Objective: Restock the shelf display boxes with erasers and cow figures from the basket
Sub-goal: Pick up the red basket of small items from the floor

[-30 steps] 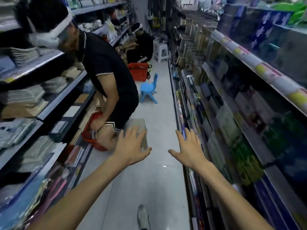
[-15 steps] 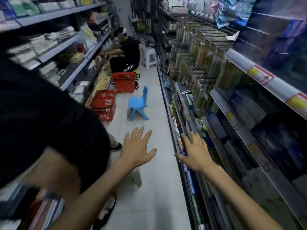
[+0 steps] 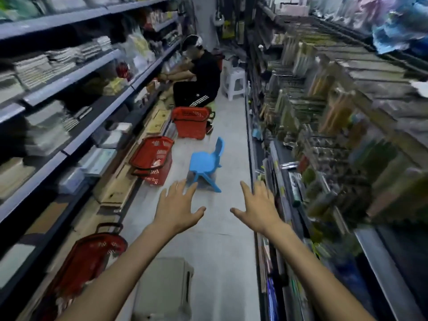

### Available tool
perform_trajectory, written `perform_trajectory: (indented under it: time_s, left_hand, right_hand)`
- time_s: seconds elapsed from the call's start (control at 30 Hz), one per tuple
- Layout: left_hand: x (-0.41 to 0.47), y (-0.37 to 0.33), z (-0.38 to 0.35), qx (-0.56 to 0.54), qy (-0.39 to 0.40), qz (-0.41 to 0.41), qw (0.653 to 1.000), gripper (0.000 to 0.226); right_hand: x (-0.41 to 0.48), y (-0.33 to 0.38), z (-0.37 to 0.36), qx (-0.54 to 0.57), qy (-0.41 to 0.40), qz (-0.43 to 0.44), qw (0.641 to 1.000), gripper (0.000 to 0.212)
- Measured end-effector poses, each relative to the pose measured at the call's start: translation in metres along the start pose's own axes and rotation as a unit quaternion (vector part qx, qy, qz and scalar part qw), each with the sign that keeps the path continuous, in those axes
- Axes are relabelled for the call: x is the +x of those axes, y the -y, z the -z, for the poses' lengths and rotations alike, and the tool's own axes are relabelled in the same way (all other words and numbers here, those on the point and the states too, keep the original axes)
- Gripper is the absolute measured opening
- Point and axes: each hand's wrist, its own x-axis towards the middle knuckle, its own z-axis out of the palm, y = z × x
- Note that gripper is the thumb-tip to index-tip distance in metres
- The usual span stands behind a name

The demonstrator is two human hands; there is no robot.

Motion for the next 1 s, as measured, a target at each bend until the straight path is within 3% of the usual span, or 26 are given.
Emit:
perform_trajectory:
  time_s: [0.17,0.23,0.4,0.57,1.0]
  left_hand:
    - [0.108,0.042,0.005,0.0,-0.028,0.049,0.998,0.087]
    - [0.201,0.087,-0.009,-0.013,-0.033,0.097,0.995,0.085]
    - [0.252,0.115,-0.008,0.006,-0.042,0.098,0.994,0.086]
    - [0.364,0.173,-0.001,-0.021,-0.021,0.142,0.989,0.083]
    - [0.545,0.313,-0.009,-0.023,-0.003,0.273,0.962,0.09]
  right_hand:
    - [0.148,0.011,0.013,0.021,-0.006,0.057,0.998,0.091]
    - [0.266,0.027,-0.001,0.024,0.017,0.081,0.996,0.091]
    - [0.323,0.028,-0.005,-0.03,0.003,0.11,0.994,0.09]
    - [0.465,0.063,0.004,-0.047,0.044,0.148,0.987,0.088]
    - [0.764,0.165,-0.015,-0.068,0.105,0.284,0.95,0.091]
